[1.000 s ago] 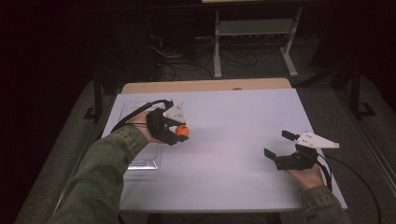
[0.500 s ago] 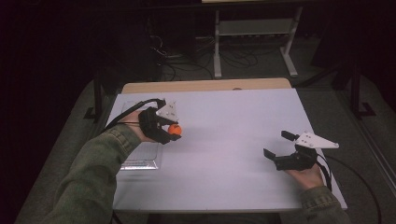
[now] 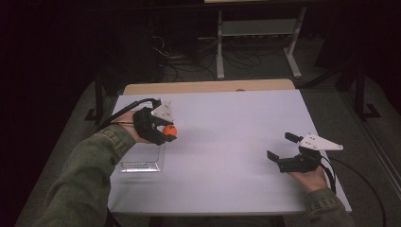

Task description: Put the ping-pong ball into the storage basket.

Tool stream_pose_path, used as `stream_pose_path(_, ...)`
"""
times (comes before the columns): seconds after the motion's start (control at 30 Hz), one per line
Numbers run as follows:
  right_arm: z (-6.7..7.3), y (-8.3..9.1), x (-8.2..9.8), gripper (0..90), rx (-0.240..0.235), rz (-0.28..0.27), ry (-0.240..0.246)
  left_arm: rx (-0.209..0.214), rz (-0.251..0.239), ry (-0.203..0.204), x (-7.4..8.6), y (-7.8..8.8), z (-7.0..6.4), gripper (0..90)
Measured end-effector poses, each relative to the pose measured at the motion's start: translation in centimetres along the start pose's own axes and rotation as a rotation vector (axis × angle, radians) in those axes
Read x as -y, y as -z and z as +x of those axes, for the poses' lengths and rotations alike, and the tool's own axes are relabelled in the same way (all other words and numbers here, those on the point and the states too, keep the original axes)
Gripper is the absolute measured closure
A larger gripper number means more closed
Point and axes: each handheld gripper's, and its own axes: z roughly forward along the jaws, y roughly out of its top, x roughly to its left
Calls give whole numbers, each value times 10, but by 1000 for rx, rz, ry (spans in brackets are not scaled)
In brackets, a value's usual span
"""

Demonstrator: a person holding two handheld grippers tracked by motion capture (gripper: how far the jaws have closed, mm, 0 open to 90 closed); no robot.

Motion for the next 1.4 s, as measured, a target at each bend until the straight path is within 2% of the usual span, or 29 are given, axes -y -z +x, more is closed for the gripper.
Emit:
stream_pose_path(0.6,0,0,0,0,0,3,3,5,52,15,11,9,4,500)
stream_pose_path(0.8,0,-1,0,0,0,5,2,5,86,27,17,10,8,500)
stream_pose_path(0.97,0,-1,0,0,1,4,2,18,94,39,22,12,10,500)
stream_pose_path(1.1,0,-1,0,0,1,6,2,29,126,40,27,13,10,500)
stream_pose_path(1.4,0,0,0,0,2,7,1,21,158,45,30,16,12,500)
